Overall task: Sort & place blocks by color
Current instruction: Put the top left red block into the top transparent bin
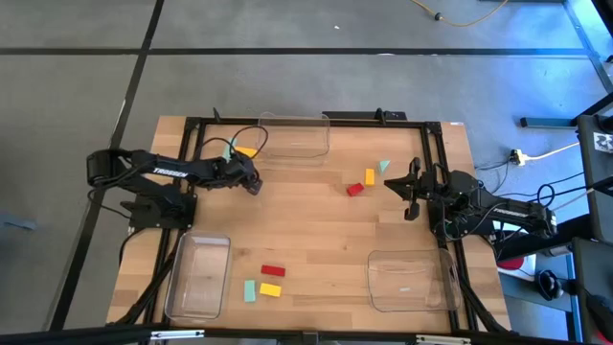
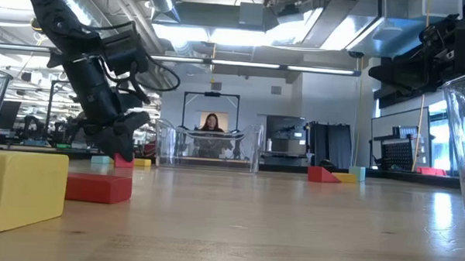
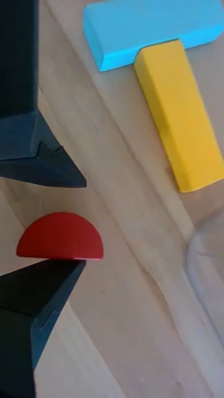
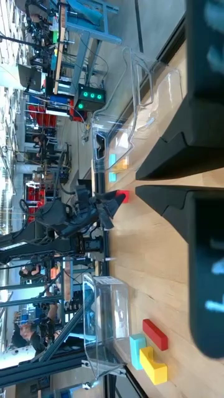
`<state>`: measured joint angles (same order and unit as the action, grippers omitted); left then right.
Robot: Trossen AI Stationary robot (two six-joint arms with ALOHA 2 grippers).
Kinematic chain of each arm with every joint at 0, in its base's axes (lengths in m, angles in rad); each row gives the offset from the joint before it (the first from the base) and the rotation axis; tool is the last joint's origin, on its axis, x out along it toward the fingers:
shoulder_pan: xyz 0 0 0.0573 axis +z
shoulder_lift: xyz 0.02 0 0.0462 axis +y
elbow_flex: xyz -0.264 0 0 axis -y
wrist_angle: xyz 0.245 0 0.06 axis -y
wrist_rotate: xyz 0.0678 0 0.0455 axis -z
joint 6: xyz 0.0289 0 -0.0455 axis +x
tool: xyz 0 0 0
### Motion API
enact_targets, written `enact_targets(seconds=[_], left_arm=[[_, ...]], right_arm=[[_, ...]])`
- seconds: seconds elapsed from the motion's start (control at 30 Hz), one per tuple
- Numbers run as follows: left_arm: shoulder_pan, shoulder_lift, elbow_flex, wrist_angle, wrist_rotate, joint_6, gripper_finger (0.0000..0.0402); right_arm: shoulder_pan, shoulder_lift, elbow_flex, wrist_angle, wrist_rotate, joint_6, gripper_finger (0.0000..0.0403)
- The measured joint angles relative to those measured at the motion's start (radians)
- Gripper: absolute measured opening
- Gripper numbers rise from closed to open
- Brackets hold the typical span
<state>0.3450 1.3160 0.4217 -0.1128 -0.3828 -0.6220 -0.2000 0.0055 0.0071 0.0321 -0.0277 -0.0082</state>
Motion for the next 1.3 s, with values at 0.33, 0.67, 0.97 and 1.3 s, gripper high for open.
enact_targets(seconds=[0.33,0.67,0.97,1.3], left_arm=[[0.000,0.040,0.000,0.021,-0.001,0.001,0.0153],[0.000,0.035,0.000,0.043,-0.002,0.074,0.0079],[-0.015,-0.123,0.000,0.047,-0.002,0.173,0.0079],[-0.156,-0.445,0.000,0.175,0.059,0.379,0.0079]], right_arm=[[0.000,0.000,0.000,0.000,0.000,0.000,0.0028],[0.000,0.000,0.000,0.000,0.000,0.000,0.0028],[0.000,0.000,0.000,0.000,0.000,0.000,0.0028],[0.000,0.000,0.000,0.000,0.000,0.000,0.0028]])
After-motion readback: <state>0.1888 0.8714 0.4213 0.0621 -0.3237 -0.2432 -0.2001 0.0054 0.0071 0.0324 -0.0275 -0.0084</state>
